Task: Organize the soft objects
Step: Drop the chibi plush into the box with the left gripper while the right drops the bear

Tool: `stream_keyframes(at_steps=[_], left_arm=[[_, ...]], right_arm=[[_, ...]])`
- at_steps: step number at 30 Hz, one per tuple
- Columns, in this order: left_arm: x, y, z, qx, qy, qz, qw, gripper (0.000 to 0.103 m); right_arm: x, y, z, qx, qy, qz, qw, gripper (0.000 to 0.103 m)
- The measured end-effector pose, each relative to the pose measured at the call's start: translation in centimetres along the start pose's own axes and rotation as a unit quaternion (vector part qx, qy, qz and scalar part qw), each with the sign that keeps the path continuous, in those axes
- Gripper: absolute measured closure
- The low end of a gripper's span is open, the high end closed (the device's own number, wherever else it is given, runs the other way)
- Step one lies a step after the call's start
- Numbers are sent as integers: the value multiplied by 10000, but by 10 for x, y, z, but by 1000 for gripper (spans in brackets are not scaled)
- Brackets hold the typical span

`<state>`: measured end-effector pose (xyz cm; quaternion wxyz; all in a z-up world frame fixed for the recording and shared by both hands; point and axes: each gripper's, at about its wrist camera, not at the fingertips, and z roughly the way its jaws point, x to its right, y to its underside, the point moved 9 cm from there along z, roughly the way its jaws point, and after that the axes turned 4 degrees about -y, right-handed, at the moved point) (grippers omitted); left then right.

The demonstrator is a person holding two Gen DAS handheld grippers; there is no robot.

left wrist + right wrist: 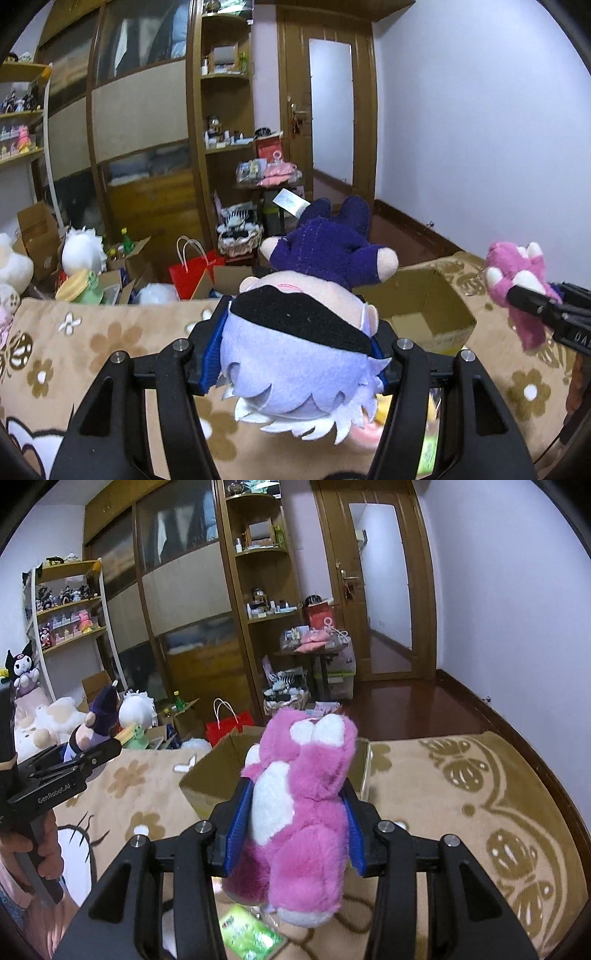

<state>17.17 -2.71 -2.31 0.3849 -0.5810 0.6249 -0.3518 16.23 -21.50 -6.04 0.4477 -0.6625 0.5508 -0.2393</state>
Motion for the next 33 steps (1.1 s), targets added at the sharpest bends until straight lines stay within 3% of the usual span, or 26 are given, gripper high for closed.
stream_keyframes(at_steps=[4,11,33], left_arm=[[11,-22,14,105,94,-3,9999,42],[20,-31,45,50,102,37,9999,42],[47,22,127,-834,362,261,9955,39]], right_arm=[[1,-11,11,38,-43,-16,10000,55],[7,-25,37,69,-56,-59,9999,55],[26,0,103,-490,-14,-28,9988,54]])
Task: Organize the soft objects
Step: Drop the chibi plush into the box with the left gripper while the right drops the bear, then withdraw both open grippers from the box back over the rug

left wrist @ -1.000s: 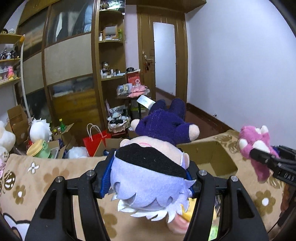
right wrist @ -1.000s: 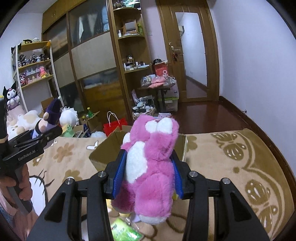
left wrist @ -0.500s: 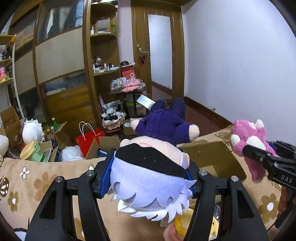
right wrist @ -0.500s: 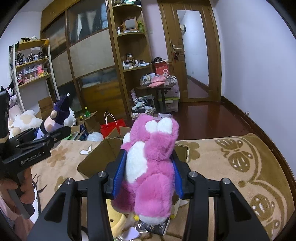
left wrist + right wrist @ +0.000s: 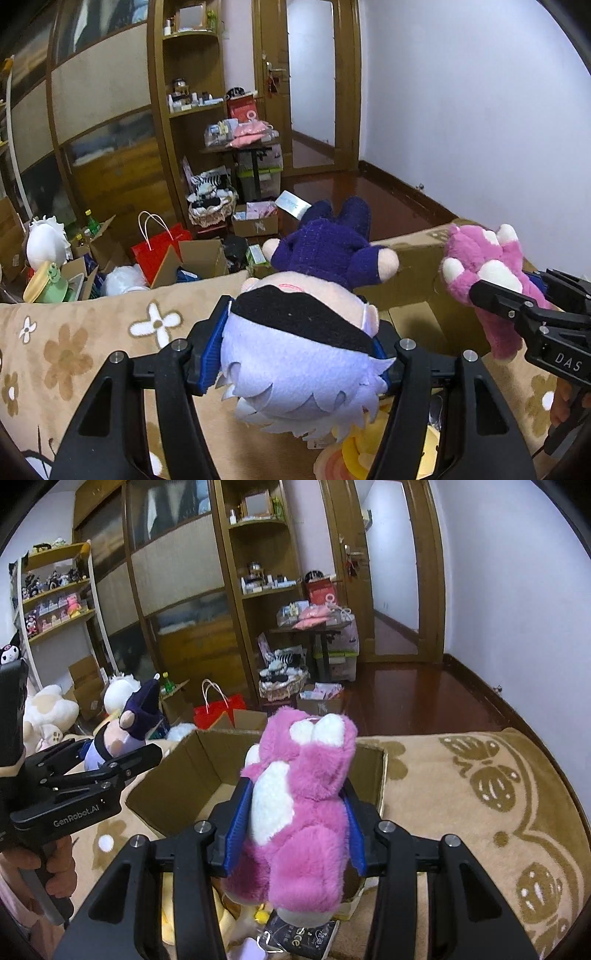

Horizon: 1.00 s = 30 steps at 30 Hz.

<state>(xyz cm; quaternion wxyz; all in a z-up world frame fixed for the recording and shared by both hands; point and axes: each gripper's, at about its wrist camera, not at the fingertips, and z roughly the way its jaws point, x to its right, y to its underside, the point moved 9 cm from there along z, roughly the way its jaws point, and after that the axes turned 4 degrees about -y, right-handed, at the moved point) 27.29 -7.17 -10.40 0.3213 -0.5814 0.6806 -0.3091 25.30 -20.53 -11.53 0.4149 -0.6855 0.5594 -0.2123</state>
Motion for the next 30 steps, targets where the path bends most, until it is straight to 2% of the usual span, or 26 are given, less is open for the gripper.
stream_keyframes(at_steps=[7,14,18,22,30], left_arm=[[8,9,7,-153,-24,145,9998,38],[1,13,7,-200,-113,73,9997,24],[-4,15,1,-230,-134,14,9996,19],[-9,20,-9,-238,-135,-108,9996,15],[-18,28,-35,-220,-274,-289,9990,3]], right_arm=[[3,9,9,-148,-11,18,9999,53],[3,12,6,-163,-29,74,9998,53],[2,13,3,-155,-41,122,9998,42],[-2,17,-3,-174,-73,129,9997,36],[-10,19,-26,-47,-95,221,9997,7]])
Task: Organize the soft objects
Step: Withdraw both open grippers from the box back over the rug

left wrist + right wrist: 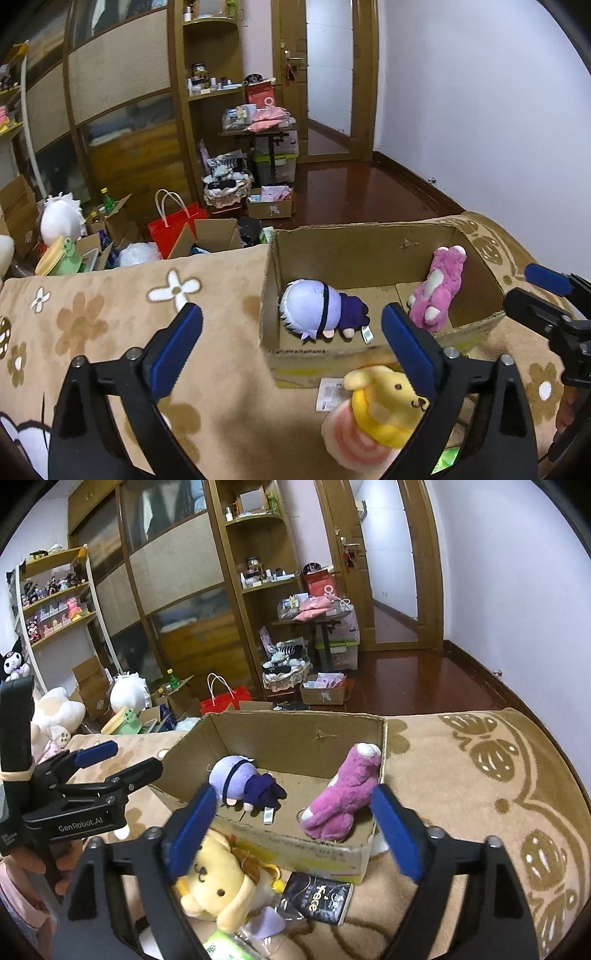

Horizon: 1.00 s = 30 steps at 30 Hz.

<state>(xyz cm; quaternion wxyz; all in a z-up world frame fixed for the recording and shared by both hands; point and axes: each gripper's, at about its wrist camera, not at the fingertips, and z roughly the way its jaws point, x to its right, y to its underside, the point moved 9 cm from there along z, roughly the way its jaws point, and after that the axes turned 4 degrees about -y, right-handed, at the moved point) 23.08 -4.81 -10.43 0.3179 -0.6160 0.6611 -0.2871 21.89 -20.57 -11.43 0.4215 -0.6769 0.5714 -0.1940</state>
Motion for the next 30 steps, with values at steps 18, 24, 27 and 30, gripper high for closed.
stream_keyframes(at_steps=[18,24,27,30], left_arm=[[8,22,-65,149,54,168,9997,1],[18,34,-73,147,114,293,9994,1],[27,38,-73,186,199,376,9989,1],[35,40,-71,273,300,451,9982,1]], right_arm=[[-3,14,-60,185,221,142,9995,0],[2,18,-66,167,266,295,9991,0],[6,23,-67,148,264,370,9989,0],[10,26,-65,91,303,410,9987,0]])
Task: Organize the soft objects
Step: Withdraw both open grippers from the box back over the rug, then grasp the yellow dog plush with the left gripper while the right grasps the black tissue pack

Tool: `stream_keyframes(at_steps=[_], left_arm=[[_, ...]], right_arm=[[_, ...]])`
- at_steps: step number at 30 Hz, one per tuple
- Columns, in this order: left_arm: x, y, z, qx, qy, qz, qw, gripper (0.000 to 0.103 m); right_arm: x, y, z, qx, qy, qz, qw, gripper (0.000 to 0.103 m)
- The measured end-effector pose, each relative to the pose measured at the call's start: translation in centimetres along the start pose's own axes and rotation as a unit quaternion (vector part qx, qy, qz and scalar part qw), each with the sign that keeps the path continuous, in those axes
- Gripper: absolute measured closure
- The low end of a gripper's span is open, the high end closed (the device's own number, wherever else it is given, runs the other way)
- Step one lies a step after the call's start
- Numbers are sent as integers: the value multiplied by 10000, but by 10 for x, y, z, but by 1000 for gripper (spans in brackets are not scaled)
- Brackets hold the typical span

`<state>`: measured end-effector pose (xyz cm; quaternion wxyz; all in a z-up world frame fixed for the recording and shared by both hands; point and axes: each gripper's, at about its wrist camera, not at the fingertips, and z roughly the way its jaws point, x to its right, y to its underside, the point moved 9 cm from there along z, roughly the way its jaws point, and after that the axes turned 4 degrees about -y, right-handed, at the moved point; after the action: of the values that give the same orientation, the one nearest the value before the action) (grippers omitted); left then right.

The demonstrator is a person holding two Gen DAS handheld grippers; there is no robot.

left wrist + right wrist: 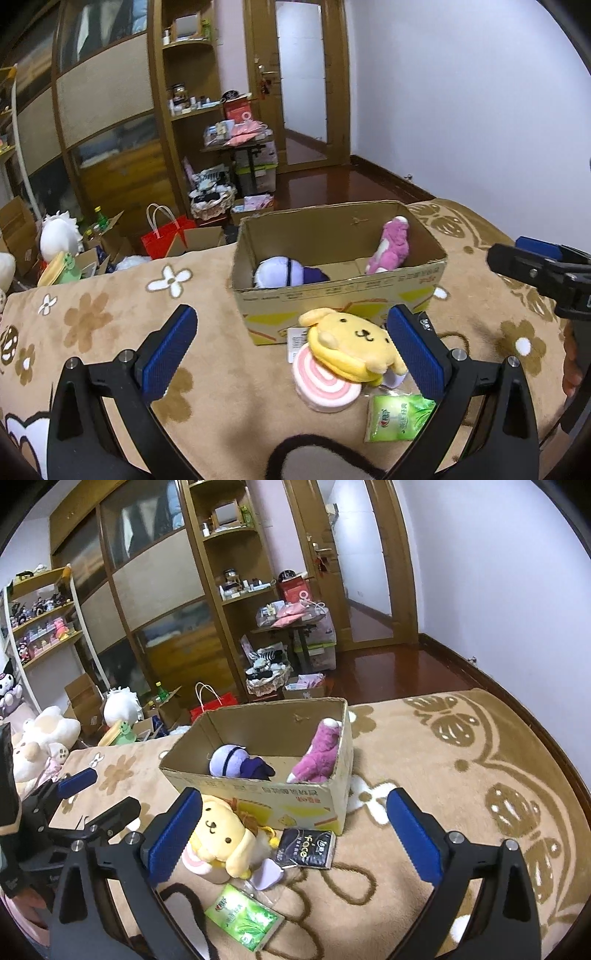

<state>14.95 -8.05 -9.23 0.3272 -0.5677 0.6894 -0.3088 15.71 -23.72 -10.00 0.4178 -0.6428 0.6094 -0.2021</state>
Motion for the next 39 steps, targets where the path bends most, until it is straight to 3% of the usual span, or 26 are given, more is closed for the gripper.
stream_keyframes(at_steps=[11,26,39], left_arm=[[30,8,26,-81,184,351,9992,1],[60,32,71,-684,517,587,9946,1],[74,53,100,-986,284,940,9903,1]], right_arm=[[17,13,28,-377,65,242,9990,0],[24,40,78,-1040,-74,386,9938,0],[35,65,112,-1574,13,528,9861,0]])
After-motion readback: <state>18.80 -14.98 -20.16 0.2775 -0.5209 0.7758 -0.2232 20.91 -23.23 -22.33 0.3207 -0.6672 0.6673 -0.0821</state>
